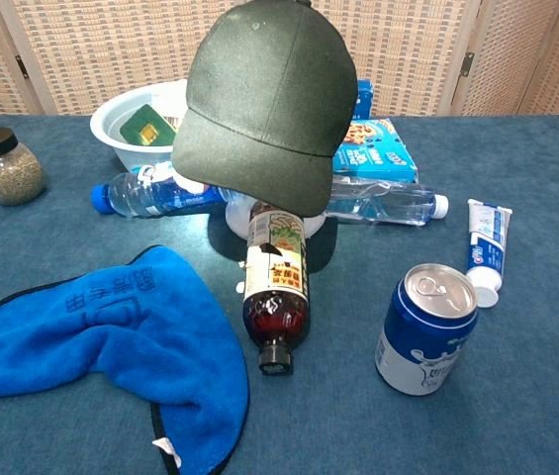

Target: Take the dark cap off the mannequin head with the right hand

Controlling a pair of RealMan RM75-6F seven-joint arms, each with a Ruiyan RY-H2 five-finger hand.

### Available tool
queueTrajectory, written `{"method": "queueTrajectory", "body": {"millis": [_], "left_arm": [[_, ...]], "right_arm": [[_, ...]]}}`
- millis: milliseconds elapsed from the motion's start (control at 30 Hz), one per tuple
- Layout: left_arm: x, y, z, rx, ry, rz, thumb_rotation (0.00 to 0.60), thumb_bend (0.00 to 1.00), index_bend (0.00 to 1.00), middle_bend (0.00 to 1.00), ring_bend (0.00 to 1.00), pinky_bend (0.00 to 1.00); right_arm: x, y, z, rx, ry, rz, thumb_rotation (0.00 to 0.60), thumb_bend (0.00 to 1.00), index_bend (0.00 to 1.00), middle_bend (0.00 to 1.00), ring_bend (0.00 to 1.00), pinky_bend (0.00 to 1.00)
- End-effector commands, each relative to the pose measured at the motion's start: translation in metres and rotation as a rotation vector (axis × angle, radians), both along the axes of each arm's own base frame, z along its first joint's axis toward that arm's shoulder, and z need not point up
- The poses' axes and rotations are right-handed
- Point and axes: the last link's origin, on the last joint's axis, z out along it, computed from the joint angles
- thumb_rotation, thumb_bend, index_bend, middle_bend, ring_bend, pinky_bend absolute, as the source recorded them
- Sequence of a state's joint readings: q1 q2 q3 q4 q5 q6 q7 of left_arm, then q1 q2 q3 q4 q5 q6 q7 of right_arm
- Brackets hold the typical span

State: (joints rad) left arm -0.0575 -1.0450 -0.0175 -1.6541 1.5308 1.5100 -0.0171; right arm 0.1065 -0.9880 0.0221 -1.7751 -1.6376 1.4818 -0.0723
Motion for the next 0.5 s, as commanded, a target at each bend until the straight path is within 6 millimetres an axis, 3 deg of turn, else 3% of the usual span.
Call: {"method": "queueTrajectory", "body": {"millis": [33,300,500], "left_arm": [[0.000,-0.001,0.000,-0.001,0.001,0.003,0.600,0.23,0.28,0.17,0.16,0.00],[0.002,-0.003,0.000,0.002,0.005,0.004,0.600,0.23,0.28,0.17,0.16,0.00],[0.005,-0.004,0.000,0.008,0.004,-0.001,0.600,0.23,0.28,0.17,0.16,0.00]], "right_arm": [[0.000,-0.001,0.000,0.001,0.000,0.003,0.600,0.00,0.12,0.15,0.02,0.00],[0.015,-0.009,-0.004,0.028,0.009,0.079,0.600,0.00,0.12,0.15,0.02,0.00],[0.041,-0.025,-0.010,0.069,0.031,0.191,0.600,0.00,0.12,0.15,0.02,0.00]]}}
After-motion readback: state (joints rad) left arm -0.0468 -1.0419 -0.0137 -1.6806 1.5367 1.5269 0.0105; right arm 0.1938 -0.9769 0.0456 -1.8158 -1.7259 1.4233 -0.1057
